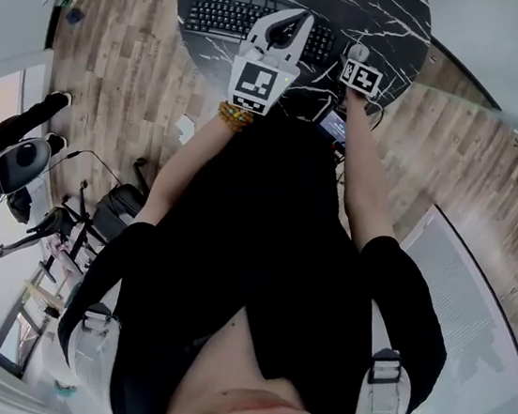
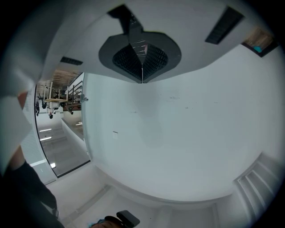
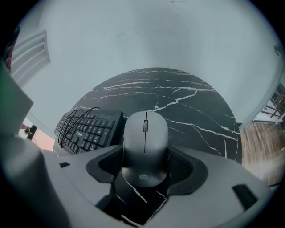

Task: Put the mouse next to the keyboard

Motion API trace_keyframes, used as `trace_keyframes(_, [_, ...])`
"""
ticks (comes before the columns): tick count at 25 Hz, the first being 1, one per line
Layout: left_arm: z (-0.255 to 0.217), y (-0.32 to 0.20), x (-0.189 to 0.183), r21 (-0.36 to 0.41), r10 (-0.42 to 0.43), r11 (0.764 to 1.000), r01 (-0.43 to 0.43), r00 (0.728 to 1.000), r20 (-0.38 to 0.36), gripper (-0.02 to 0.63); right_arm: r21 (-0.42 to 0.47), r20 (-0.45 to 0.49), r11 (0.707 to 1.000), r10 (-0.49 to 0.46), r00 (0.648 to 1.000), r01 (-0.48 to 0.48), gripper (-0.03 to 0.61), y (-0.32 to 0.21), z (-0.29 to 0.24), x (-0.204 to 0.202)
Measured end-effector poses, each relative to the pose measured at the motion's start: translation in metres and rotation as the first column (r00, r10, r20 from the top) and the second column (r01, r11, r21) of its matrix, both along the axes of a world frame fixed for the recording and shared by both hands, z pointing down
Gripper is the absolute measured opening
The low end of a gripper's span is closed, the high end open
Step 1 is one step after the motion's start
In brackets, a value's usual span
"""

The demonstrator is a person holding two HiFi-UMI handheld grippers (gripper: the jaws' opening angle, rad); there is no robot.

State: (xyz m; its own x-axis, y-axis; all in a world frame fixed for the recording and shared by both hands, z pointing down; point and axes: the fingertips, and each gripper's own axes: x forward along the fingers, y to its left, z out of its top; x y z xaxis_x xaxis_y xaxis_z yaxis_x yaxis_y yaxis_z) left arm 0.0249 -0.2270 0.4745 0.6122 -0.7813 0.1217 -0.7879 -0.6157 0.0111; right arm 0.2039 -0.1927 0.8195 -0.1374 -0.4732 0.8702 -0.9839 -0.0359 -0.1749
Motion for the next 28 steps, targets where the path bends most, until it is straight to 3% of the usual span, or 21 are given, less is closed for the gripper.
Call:
trace_keyframes(19, [0.0007,0.0030,-0.0001,0.008,-0.007,1.000,0.007,1.000,0.012,0.017,-0.012,0.040,0.995,0.104,0.994,-0.104,0.287,-0.0040,0.0016,0.0055])
trace_keyframes(28, [-0.0036,0.0031,-0.0016,0.024,-0.006,1.000,0.006,1.000,0.006,0.017,-0.011,0.011,0.991,0.133,0.991,-0.133,0.287,-0.0058,0.0030,0.0038])
